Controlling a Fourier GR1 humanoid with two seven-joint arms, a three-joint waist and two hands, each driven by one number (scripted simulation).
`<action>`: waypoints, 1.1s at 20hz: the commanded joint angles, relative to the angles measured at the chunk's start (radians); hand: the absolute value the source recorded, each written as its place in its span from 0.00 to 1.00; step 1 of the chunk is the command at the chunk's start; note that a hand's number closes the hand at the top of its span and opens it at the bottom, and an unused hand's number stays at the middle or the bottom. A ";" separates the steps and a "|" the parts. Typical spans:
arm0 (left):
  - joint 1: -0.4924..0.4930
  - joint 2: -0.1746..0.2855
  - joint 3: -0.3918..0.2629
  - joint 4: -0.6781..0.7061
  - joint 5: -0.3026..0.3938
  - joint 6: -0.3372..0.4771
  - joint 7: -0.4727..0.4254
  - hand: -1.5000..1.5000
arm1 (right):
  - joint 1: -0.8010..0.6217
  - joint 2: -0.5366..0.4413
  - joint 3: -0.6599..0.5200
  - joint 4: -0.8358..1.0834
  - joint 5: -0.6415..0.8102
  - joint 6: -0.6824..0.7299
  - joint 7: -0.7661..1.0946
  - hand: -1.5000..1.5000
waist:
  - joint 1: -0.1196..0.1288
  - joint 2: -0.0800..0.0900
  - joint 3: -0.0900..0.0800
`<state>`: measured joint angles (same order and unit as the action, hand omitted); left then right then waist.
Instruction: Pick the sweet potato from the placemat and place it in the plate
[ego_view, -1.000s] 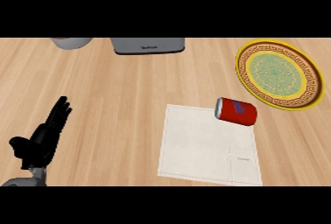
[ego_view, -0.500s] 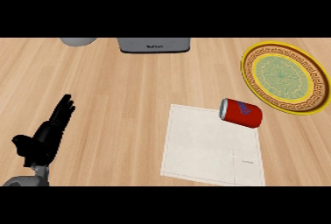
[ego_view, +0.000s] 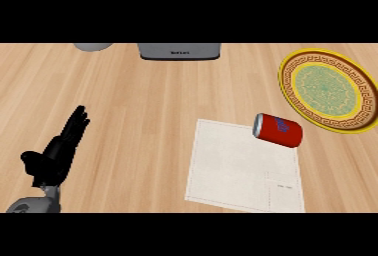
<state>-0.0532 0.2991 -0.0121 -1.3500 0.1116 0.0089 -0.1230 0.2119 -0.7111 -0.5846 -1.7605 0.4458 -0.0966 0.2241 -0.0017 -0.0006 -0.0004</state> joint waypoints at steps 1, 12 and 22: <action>0.040 -0.037 -0.019 -0.030 -0.032 0.013 -0.017 0.50 | -0.132 -0.068 -0.008 0.036 -0.014 0.083 0.060 1.00 | 0.007 0.001 0.000; -0.037 -0.042 0.017 0.016 -0.042 -0.010 0.023 0.50 | -0.515 -0.005 0.247 0.389 0.100 0.050 0.033 1.00 | 0.016 0.003 0.001; -0.038 -0.060 0.016 0.040 -0.079 -0.012 -0.021 0.50 | -0.875 0.102 0.351 0.872 0.233 -0.093 -0.055 1.00 | 0.029 0.009 0.001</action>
<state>-0.0661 0.2511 0.0020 -1.3455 0.0548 -0.0140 -0.1233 -0.5299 -0.6263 -0.2457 -1.1076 0.6427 -0.1416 0.2307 0.0221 0.0049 0.0003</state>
